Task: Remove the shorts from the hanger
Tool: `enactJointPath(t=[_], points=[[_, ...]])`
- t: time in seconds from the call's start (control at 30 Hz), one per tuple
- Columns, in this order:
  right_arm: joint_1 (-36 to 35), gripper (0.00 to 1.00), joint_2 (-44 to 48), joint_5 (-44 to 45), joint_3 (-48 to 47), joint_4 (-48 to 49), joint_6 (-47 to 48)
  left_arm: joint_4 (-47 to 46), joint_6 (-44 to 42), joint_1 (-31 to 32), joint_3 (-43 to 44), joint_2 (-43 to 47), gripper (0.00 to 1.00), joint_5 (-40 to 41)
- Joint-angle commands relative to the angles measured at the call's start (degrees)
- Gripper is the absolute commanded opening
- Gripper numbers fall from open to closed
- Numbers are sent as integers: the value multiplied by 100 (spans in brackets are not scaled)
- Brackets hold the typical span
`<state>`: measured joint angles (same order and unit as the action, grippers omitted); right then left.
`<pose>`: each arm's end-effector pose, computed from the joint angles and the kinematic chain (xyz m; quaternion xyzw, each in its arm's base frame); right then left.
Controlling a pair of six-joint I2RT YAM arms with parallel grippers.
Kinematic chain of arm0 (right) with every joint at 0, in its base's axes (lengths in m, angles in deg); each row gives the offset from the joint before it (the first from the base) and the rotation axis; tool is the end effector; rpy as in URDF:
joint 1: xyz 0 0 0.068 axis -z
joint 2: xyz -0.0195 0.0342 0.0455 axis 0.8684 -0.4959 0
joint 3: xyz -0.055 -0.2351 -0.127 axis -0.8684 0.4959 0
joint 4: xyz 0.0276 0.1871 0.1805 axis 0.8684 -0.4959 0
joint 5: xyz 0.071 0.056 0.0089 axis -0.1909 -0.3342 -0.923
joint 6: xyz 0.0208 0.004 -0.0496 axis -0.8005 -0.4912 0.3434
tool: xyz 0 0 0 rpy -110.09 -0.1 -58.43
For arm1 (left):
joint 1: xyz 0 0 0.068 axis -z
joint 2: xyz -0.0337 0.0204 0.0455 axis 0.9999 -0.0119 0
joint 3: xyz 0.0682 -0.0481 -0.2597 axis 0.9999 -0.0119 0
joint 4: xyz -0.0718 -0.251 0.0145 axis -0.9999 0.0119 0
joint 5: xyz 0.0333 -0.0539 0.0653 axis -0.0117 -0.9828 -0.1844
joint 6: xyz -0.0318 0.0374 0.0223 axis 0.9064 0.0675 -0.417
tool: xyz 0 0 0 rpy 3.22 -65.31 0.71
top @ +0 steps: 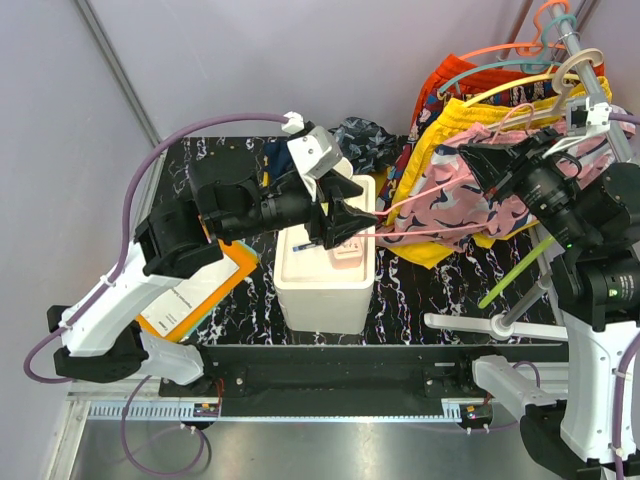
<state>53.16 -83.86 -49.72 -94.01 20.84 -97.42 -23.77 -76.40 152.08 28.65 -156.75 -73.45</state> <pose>0.1136 0.0282 0.5543 -0.0888 0.6520 0.2877 0.6958 0.1037 -0.2129 0.5530 0.4047 0.6068 -0.4177 0.5418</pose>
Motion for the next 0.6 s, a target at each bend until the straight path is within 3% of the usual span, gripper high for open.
enactJointPath(t=[0.0, 0.13, 0.23, 0.37, 0.4, 0.47, 0.5, 0.57], points=[[8, 0, 86, 186, -213, 7, 49, -49, -74, 87, 23, 70, 49, 206], [8, 0, 121, 310, -283, -1, 40, -31, -56, 113, 102, 0, 12, 179], [17, 0, 130, 362, -327, -1, 14, -31, -100, 122, 146, -70, 0, 188], [8, 48, 174, 634, -380, -19, -135, -241, 31, 131, 146, -79, 0, 695], [8, 67, 200, 661, -397, -45, -171, -355, 84, 131, 103, -36, 0, 811], [17, 81, 253, 836, -441, -142, -372, -758, 181, 131, -99, 52, 0, 995], [8, 96, 314, 924, -441, -177, -434, -865, 190, 122, -144, 113, 0, 1022], [8, 100, 385, 1169, -468, -343, -566, -1059, 225, 122, -162, 132, 0, 1058]])
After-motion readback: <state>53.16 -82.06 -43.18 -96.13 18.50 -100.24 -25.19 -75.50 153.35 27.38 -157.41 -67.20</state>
